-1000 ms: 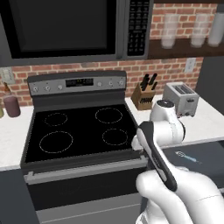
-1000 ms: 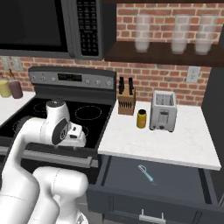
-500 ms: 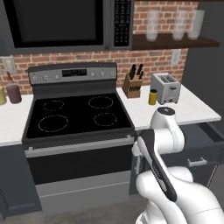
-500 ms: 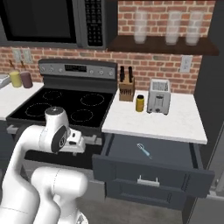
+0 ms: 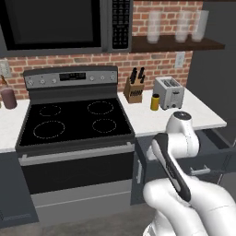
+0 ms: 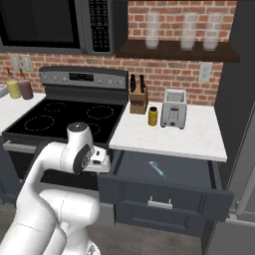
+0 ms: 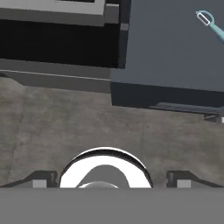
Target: Pick the peeler from the drawer and place it on the counter.
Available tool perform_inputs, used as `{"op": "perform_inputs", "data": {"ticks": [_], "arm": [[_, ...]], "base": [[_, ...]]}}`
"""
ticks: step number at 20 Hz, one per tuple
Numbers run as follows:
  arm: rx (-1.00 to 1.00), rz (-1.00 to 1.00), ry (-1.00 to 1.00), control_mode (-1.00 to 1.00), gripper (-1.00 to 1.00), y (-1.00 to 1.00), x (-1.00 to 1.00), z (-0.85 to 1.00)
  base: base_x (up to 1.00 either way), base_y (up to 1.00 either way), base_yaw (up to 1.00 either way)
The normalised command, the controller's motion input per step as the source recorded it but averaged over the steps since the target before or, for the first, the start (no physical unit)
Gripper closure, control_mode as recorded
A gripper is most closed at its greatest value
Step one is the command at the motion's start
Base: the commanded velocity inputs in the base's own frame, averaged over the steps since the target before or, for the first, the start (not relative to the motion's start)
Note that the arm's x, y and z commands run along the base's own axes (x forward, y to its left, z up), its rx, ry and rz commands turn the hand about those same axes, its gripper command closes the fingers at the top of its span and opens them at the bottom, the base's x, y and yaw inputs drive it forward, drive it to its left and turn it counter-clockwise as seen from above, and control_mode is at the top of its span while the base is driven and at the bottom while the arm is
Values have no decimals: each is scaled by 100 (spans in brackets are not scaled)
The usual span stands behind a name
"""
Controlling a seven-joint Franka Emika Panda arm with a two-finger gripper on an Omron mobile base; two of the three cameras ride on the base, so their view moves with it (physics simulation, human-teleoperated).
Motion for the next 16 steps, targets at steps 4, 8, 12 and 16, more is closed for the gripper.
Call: {"op": "perform_inputs", "data": {"ticks": [4, 8, 12, 16], "arm": [[5, 0, 12, -100, -100, -86, 97, -8], [2, 0, 5, -100, -100, -79, 87, -25], [0, 1, 0, -100, -100, -58, 83, -33], [0, 2, 0, -100, -100, -32, 81, -32]], "base": [[0, 0, 0], [0, 0, 0], [0, 0, 0], [0, 0, 0]]}}
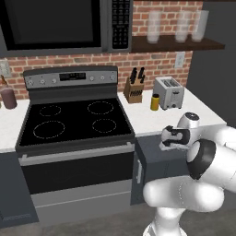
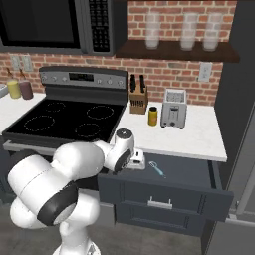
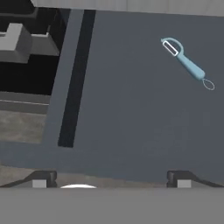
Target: Pick the peeler from the drawer and place it on the counter.
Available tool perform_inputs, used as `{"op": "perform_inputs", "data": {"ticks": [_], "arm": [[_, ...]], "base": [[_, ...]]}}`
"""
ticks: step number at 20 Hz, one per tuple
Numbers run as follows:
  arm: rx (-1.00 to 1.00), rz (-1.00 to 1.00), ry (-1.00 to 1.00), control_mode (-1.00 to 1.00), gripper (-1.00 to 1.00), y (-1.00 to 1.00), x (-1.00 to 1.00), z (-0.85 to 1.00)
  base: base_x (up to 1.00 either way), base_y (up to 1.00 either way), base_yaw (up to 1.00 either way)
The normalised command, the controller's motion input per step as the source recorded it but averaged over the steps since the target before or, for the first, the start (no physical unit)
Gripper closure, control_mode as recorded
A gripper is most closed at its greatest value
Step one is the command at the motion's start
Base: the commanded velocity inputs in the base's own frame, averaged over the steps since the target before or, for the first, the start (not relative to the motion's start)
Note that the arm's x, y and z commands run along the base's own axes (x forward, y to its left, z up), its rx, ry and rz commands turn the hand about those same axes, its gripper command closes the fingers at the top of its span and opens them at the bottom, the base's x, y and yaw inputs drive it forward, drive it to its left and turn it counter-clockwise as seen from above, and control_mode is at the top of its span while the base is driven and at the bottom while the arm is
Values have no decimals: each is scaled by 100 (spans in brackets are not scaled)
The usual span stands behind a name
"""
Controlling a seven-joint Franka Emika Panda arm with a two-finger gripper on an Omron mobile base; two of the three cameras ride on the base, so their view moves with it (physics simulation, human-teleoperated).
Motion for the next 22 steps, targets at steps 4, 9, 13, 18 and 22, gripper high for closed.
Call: {"op": "perform_inputs", "data": {"ticks": [4, 9, 13, 18, 22], "arm": [[0, 1, 0, -100, -100, -32, 69, -39], [0, 1, 0, -100, -100, -22, 54, -44], [0, 4, 2, -100, -100, -23, 18, -66], [0, 6, 15, -100, -100, -26, -15, -59], [2, 7, 9, -100, -100, -29, -97, -12]], "base": [[0, 0, 0], [0, 0, 0], [0, 0, 0], [0, 0, 0], [0, 0, 0]]}}
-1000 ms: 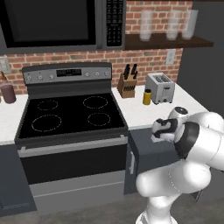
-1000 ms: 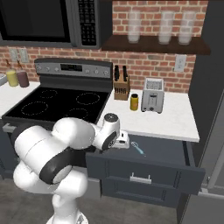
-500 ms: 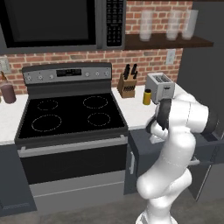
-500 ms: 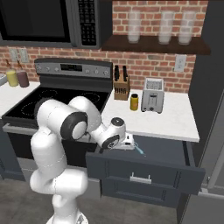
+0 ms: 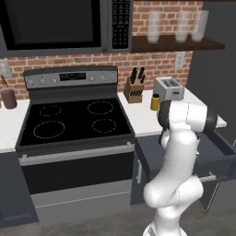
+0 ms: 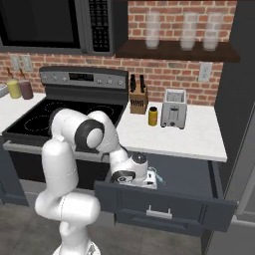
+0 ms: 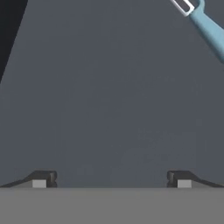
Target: Pick the peeler from the drawer and place it on the counter.
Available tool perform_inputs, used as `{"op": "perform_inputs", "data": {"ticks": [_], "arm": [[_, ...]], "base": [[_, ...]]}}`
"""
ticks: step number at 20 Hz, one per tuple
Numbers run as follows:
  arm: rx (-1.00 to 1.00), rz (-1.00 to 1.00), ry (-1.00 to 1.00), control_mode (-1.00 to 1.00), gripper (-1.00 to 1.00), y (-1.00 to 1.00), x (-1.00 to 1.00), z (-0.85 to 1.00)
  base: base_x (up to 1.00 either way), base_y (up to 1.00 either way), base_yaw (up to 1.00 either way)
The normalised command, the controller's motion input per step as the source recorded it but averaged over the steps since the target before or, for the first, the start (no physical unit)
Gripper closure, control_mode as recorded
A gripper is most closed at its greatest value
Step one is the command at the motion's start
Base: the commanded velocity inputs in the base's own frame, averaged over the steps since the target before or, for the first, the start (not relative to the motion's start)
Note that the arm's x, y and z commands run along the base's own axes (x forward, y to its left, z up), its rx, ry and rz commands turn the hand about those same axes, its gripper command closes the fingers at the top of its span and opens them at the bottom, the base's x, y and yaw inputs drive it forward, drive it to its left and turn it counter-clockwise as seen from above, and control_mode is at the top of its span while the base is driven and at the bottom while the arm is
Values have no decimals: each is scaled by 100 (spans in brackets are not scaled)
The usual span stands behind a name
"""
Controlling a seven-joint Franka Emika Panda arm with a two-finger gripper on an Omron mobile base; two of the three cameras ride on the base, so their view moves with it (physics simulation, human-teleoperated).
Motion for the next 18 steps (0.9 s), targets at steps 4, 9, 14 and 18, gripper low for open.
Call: {"op": "perform_inputs", "data": {"ticks": [4, 9, 14, 18], "arm": [[0, 14, 3, -100, -100, -19, -100, 5], [0, 21, 1, -100, -100, -4, -74, 62], [3, 22, 0, -100, -100, -36, 29, 100], [3, 22, 3, -100, -100, -67, 59, 84]], "base": [[0, 0, 0], [0, 0, 0], [0, 0, 0], [0, 0, 0]]}}
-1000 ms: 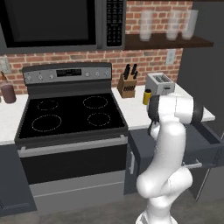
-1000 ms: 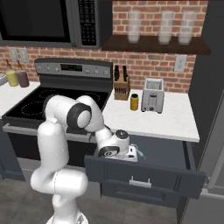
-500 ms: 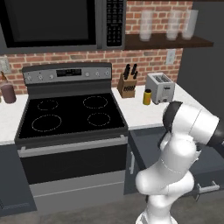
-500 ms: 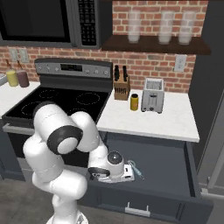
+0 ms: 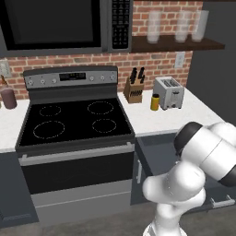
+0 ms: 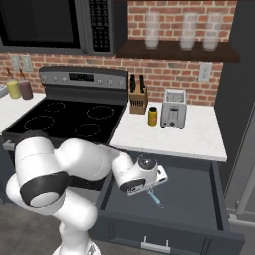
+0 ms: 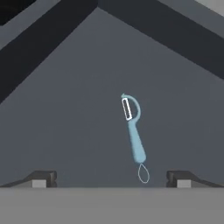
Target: Pick the peeler from the drawer and place it on the counter.
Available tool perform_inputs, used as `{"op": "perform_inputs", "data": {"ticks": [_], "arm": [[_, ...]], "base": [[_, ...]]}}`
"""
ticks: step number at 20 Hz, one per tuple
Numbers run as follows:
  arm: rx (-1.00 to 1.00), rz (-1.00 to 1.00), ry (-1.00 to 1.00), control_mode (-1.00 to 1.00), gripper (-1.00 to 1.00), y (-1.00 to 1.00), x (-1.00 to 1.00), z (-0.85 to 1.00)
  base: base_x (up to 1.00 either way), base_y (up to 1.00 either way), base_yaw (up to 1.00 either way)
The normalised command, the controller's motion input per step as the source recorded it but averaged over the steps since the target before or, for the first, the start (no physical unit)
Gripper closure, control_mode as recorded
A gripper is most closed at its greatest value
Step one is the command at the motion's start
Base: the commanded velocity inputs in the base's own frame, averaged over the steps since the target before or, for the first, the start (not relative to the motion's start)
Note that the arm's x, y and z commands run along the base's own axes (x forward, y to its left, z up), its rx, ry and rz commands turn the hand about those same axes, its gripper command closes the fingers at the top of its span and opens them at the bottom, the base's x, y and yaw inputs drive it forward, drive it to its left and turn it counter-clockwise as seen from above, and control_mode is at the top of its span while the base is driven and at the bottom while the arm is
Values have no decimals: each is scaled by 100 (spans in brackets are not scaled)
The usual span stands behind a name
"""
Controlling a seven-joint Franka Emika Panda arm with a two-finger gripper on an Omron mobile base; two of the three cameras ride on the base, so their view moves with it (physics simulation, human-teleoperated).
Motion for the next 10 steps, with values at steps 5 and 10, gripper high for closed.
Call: {"op": "perform_inputs", "data": {"ticks": [5, 10], "arm": [[2, 15, 19, -100, -100, -40, 48, 12], [1, 5, 20, -100, -100, -34, 16, -24]], "base": [[0, 0, 0], [0, 0, 0]]}}
